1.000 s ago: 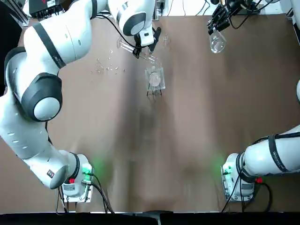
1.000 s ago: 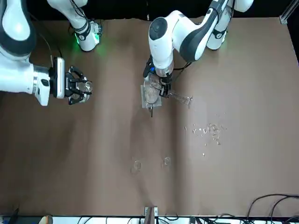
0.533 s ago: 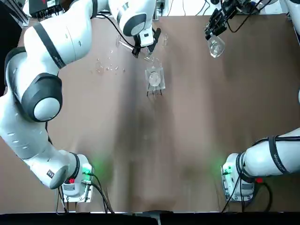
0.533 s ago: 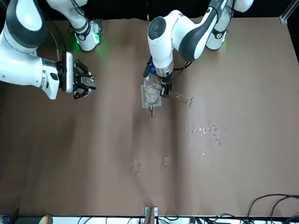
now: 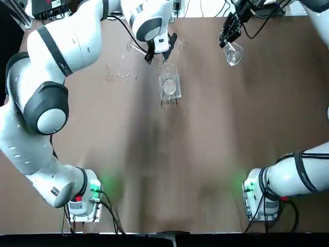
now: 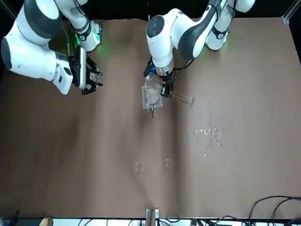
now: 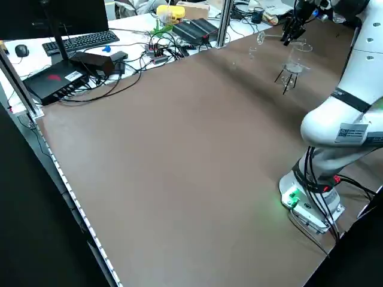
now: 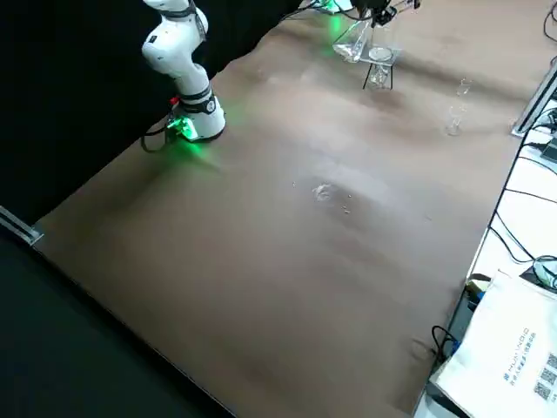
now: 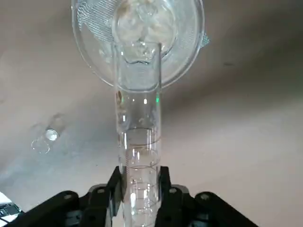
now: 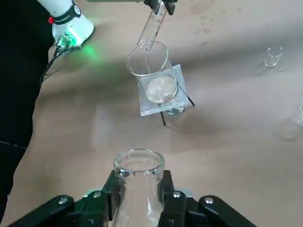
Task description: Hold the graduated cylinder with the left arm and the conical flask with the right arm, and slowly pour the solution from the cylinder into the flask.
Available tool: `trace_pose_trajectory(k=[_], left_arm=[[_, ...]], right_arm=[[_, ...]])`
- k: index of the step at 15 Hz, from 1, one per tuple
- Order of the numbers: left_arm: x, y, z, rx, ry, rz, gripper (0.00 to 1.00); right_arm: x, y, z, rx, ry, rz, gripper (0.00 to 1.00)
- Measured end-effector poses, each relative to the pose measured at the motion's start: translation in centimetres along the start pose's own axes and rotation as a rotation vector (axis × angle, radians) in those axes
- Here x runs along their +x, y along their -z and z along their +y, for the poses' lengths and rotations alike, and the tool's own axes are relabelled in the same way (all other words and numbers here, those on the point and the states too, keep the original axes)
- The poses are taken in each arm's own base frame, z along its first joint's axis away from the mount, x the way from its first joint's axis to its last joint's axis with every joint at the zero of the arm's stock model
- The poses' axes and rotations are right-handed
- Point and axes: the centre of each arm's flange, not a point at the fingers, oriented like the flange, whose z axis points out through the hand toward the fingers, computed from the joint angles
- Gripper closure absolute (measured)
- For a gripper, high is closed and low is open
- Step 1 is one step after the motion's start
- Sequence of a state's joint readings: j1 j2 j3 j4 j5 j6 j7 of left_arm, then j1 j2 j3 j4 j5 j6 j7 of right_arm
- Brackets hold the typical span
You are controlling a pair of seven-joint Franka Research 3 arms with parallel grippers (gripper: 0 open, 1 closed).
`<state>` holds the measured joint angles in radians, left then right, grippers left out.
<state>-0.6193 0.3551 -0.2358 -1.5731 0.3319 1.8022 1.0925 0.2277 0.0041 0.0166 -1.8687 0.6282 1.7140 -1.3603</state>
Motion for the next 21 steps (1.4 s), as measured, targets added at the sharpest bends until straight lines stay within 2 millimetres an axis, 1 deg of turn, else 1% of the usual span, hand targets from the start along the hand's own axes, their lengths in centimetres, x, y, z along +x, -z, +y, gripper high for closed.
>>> trace_pose_trajectory(k=[9, 12, 13, 14, 15, 18, 21], left_arm=[[0.2, 0.1, 0.2, -0.008, -0.002, -0.005, 0.66], [-0.5, 0.1, 0.0, -0.024, 0.035, 0.018, 0.66], [-1.1, 0.0, -0.1, -0.049, 0.063, 0.061, 0.66], [-3.8, -0.4, -0.7, -0.101, 0.140, 0.160, 0.66], [-5.3, -0.6, -1.0, -0.126, 0.179, 0.211, 0.66], [-9.1, -0.9, -1.9, -0.178, 0.265, 0.356, 0.66], [-12.9, -1.0, -2.5, -0.205, 0.306, 0.512, 0.66]], right_arm=[[2.7, 0.3, -0.9, -0.063, -0.024, -0.101, 0.61], [3.4, 0.3, -1.2, -0.072, -0.039, -0.119, 0.61], [3.7, 0.2, -1.3, -0.075, -0.042, -0.127, 0.61], [4.3, -0.3, -1.6, -0.078, -0.040, -0.151, 0.61], [4.7, -0.6, -1.9, -0.077, -0.045, -0.162, 0.61], [6.3, -1.4, -2.7, -0.079, -0.054, -0.176, 0.61], [8.5, -2.0, -3.9, -0.096, -0.062, -0.205, 0.61]])
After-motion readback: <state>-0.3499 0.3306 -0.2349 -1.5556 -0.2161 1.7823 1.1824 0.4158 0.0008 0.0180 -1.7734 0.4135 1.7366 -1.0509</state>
